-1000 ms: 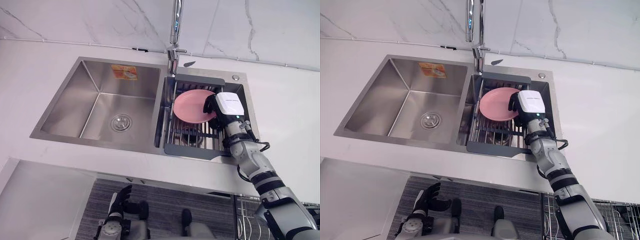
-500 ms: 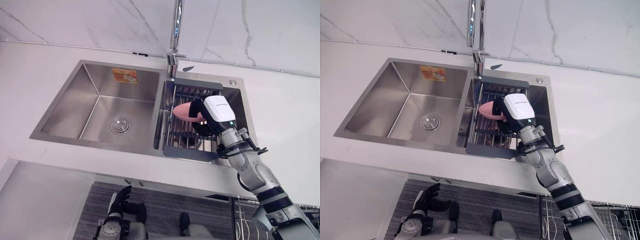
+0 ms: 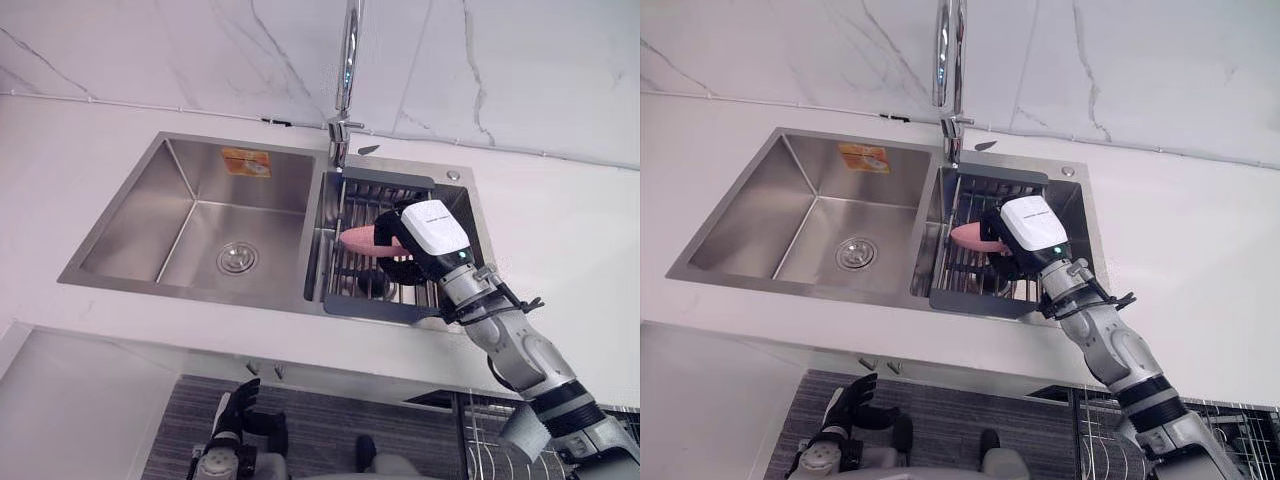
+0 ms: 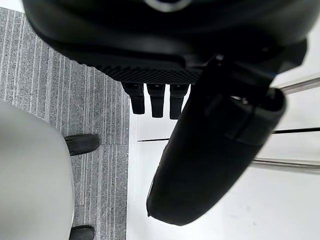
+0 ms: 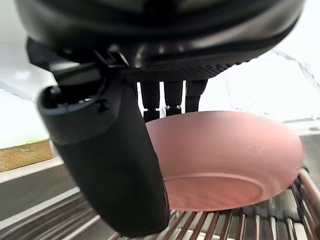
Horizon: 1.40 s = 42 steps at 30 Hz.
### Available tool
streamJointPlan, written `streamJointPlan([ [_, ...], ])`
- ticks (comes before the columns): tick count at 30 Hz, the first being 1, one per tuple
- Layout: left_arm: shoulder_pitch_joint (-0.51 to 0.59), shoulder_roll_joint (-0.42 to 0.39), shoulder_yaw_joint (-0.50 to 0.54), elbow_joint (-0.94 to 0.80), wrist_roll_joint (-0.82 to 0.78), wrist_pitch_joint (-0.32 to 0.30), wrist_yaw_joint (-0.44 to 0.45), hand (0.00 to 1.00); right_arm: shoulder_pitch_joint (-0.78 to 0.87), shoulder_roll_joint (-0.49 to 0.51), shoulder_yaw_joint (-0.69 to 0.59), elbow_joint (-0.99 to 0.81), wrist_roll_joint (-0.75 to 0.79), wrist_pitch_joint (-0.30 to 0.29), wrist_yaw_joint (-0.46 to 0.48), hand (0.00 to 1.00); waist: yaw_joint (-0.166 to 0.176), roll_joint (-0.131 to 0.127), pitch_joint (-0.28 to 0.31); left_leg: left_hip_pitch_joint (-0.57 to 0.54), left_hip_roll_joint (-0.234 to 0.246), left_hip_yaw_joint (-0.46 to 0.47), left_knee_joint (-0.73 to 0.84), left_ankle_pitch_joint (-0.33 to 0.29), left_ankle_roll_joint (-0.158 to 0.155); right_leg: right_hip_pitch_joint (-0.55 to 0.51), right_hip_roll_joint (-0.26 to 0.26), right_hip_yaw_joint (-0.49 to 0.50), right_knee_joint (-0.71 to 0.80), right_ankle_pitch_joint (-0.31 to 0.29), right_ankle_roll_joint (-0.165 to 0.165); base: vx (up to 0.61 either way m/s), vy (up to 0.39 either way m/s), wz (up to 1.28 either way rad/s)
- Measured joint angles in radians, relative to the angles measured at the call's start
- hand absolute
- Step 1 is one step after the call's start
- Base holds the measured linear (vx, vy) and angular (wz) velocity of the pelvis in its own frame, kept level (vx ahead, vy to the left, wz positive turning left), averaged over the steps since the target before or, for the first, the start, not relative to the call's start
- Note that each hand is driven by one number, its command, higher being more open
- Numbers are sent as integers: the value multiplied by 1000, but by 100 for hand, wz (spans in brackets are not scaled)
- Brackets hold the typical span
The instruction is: Walk over to the sink, pick up the cup, carry it to the dishwasher, place the cup inside the dishwasher, then close the dishwasher door
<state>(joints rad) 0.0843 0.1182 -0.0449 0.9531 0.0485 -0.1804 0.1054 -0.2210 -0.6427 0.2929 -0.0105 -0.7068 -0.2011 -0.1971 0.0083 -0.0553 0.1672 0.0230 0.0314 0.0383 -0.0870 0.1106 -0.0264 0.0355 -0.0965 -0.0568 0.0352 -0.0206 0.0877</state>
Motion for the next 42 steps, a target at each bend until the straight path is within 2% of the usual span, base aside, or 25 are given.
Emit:
streamJointPlan([
  [7,0,-1,1,3,14,1,0,90,8,-26,-9,-57,0,1,-2,30,-5,3,-3,3,2,4,0,0,0,1,1,4,0,1,-1,-9,-2,0],
  [13,1,-9,1,17,30,2,0,90,39,-18,-82,-180,-3,-6,-32,30,-10,21,-22,8,3,15,0,-1,0,-1,1,15,0,2,-2,-1,0,-5],
  [18,1,-13,0,28,31,3,0,90,74,28,-174,-243,-5,1,-77,30,-16,27,-39,16,7,25,-1,-2,0,-1,4,25,0,3,-4,-20,-6,-6],
  [21,3,-13,0,33,32,4,1,90,88,48,-189,-266,-5,3,-95,30,-27,27,-40,22,9,34,-5,-2,0,0,6,30,0,5,-6,-40,-5,-8],
  [27,4,-15,0,36,32,5,1,90,156,103,-251,-300,-4,5,-113,30,-28,27,-47,30,12,34,-5,-1,-1,10,6,32,0,6,-7,-13,-1,-1],
  [36,6,-16,-1,40,52,13,2,90,217,152,-273,-346,-3,4,-125,30,-36,27,-56,56,16,32,-5,-2,-3,39,7,30,0,7,-8,-8,0,1],
  [40,7,-17,-1,40,52,13,2,90,275,174,-293,-417,-1,0,-145,30,-40,29,-56,38,19,9,0,-5,-11,35,10,12,2,4,-12,-32,-10,15],
  [42,3,-17,-2,40,51,13,2,90,277,174,-293,-446,-1,-2,-152,30,-47,30,-53,-5,20,-1,43,-17,-13,6,10,6,16,-1,-12,-54,-10,11],
])
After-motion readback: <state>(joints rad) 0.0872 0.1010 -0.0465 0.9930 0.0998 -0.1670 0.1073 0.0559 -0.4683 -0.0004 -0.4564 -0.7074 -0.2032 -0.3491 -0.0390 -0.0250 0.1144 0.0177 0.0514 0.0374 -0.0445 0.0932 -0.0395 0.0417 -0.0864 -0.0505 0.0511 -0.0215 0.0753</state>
